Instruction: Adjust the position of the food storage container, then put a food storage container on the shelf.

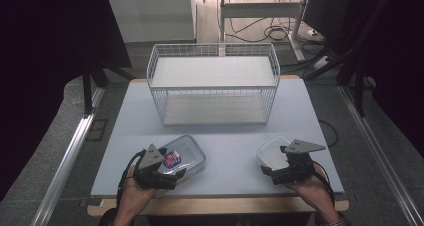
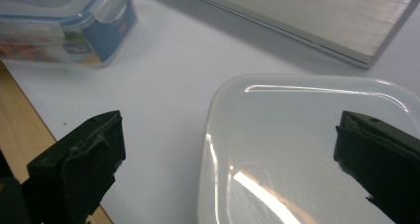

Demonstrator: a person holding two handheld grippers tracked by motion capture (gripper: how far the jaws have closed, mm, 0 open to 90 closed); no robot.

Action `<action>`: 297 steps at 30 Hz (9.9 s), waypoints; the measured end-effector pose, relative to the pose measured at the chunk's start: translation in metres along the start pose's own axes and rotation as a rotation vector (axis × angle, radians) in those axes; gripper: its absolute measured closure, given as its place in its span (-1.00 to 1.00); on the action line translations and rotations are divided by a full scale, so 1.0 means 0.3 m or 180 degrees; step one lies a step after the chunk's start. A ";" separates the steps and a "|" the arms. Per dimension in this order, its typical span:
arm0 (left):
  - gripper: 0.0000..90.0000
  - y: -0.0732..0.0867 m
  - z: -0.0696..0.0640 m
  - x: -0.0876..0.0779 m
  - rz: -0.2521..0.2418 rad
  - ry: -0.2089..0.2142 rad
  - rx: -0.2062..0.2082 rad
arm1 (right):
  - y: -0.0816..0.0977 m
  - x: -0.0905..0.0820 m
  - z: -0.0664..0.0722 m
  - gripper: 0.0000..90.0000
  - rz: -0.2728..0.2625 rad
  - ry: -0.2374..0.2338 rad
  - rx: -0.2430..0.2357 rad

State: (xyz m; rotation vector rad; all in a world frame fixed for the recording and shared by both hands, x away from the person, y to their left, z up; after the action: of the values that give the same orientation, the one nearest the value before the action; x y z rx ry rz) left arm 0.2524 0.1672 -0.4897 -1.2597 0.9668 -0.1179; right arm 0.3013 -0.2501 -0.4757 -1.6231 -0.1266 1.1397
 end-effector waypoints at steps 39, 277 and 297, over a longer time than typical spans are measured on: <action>-0.81 0.006 0.021 -0.035 -0.0203 -0.0183 -0.0159 | -0.055 0.049 0.084 0.99 0.0211 -0.0207 -0.0443; -0.25 -0.056 0.134 0.220 0.0409 0.1178 -0.1206 | -0.112 0.248 -0.039 -0.24 0.0577 -0.1164 0.0956; 0.11 -0.065 0.123 0.168 0.0128 0.1045 -0.1281 | -0.111 0.179 -0.014 0.13 0.0155 -0.0935 0.1036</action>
State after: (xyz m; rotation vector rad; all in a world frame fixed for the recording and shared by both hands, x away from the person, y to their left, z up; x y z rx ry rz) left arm 0.3163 0.1592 -0.5017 -1.6206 1.3446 -0.1035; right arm 0.3480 -0.2078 -0.4816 -1.1734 -0.0860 1.3558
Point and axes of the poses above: each handheld gripper's, and its own axes: x roughly forward along the jaws, y roughly out of its underside, z roughly to its left, the point moved 1 cm from there along x, roughly forward along the jaws, and after that the axes turned 1 degree about x, right-handed, at the moved point
